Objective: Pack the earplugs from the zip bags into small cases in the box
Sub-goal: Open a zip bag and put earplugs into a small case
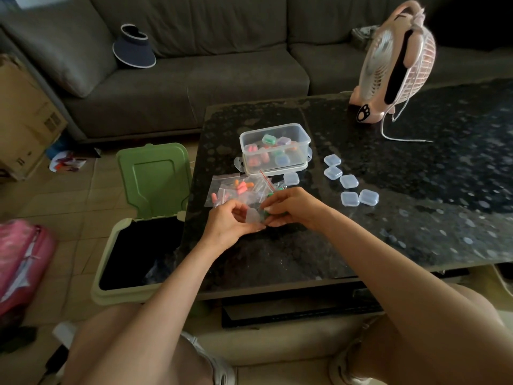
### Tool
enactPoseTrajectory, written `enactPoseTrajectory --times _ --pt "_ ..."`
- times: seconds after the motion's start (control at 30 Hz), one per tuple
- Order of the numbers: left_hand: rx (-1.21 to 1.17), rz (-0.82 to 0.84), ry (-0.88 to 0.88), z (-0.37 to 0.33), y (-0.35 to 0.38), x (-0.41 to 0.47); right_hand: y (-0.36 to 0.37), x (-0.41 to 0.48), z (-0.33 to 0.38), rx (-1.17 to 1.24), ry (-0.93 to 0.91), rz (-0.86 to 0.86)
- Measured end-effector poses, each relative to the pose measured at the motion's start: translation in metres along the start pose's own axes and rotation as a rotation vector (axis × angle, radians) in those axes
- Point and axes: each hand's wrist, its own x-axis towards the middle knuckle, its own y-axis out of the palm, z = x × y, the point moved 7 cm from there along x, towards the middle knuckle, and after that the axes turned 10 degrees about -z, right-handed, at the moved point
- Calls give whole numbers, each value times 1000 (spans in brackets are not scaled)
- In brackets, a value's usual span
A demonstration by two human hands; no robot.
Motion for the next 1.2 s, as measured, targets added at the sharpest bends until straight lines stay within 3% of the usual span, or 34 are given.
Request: enactPoseTrajectory --times 0.57,0.9,0.97,1.1,1.2 --pt "100 15 107 -3 4 -2 7 -1 -1 -255 -112 -24" --pt "163 2 341 -16 7 -6 12 -4 -6 -66 57 106" --pt "169 13 332 -18 8 -7 12 -4 -5 -39 59 105" --pt "-39 123 227 -22 13 -8 9 1 -5 -27 22 93" --pt "-117 80 113 -12 8 -4 9 1 -5 -49 3 113"
